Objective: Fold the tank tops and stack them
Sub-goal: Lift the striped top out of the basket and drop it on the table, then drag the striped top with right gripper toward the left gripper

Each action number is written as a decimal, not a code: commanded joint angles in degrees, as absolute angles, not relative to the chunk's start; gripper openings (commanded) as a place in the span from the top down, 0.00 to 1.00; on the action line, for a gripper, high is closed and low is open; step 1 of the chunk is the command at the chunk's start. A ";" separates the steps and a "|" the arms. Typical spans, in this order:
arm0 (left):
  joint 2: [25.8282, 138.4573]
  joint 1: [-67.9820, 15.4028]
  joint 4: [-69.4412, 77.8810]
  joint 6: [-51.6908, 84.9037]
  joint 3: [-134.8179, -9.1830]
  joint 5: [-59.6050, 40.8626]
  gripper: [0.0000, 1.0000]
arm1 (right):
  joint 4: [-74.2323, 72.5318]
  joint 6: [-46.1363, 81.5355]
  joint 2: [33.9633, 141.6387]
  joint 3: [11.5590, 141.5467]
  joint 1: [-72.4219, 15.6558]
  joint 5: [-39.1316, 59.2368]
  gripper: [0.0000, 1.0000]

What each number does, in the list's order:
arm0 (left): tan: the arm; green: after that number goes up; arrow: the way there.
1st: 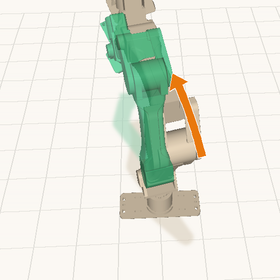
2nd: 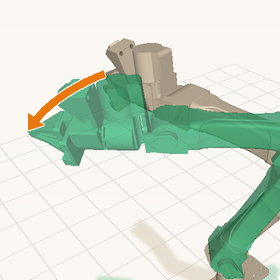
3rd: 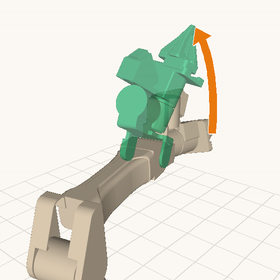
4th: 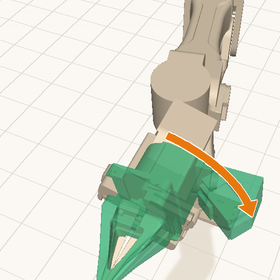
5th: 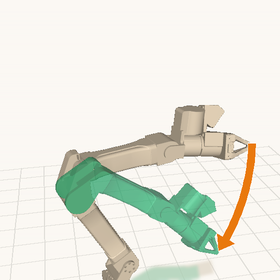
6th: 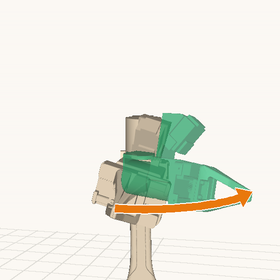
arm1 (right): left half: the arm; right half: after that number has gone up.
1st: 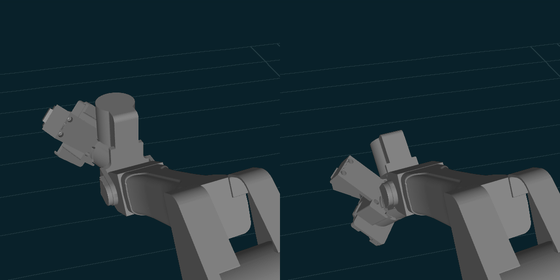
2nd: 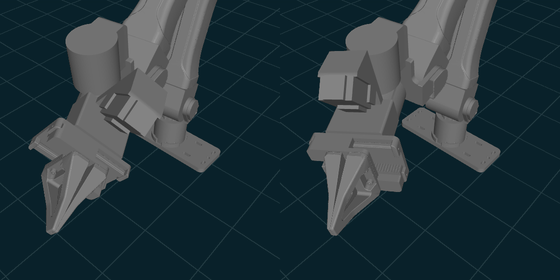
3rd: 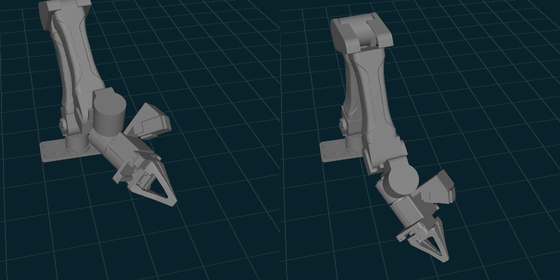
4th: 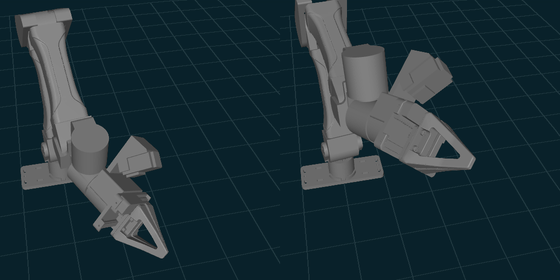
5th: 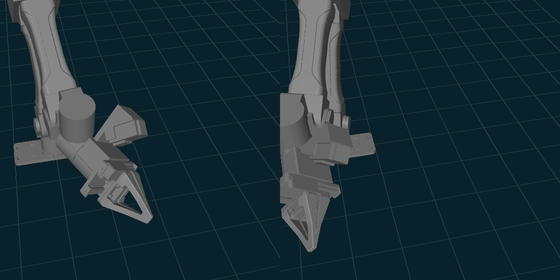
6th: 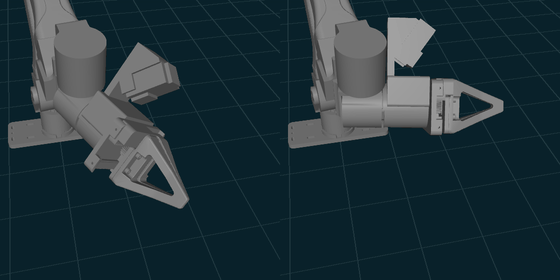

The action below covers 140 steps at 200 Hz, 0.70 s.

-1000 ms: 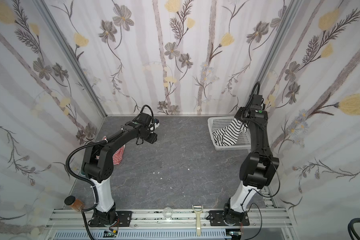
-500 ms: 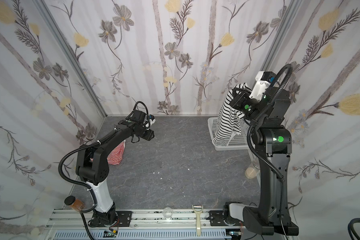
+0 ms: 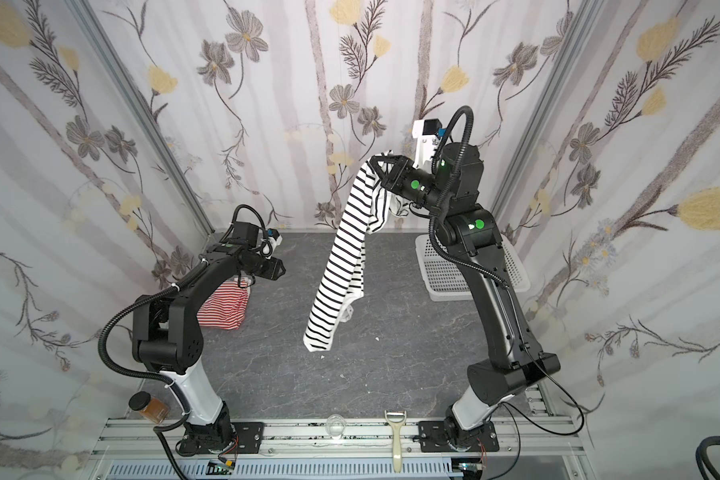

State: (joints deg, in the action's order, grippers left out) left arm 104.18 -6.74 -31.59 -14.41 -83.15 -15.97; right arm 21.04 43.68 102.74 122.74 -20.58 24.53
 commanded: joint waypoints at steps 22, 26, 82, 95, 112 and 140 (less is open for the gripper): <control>101.71 -6.07 -28.33 -16.86 -79.07 -17.50 0.50 | 30.62 43.31 103.99 119.80 -21.13 10.46 1.00; 101.66 -6.09 -28.13 -16.87 -78.74 -17.59 0.50 | 30.91 43.17 103.57 117.81 -21.41 10.11 1.00; 103.84 -9.26 -27.40 -16.85 -78.78 -19.80 0.50 | 26.40 43.36 94.57 80.24 -25.21 2.72 1.00; 104.63 -11.17 -27.47 -17.50 -78.98 -19.85 0.49 | 25.34 43.55 93.07 76.00 -26.19 2.46 1.00; 106.64 -14.39 -27.51 -18.15 -80.07 -19.20 0.49 | 26.20 43.24 93.35 75.37 -28.18 1.75 1.00; 112.09 -18.70 -27.51 -16.89 -84.86 -18.20 0.49 | 24.43 43.83 96.04 75.64 -30.94 3.82 1.00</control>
State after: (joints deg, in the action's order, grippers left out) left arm 108.64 -16.47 -28.51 -16.91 -81.45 -18.65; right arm 29.23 43.44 93.97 75.44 -29.50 3.99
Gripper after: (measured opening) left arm 0.509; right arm 0.049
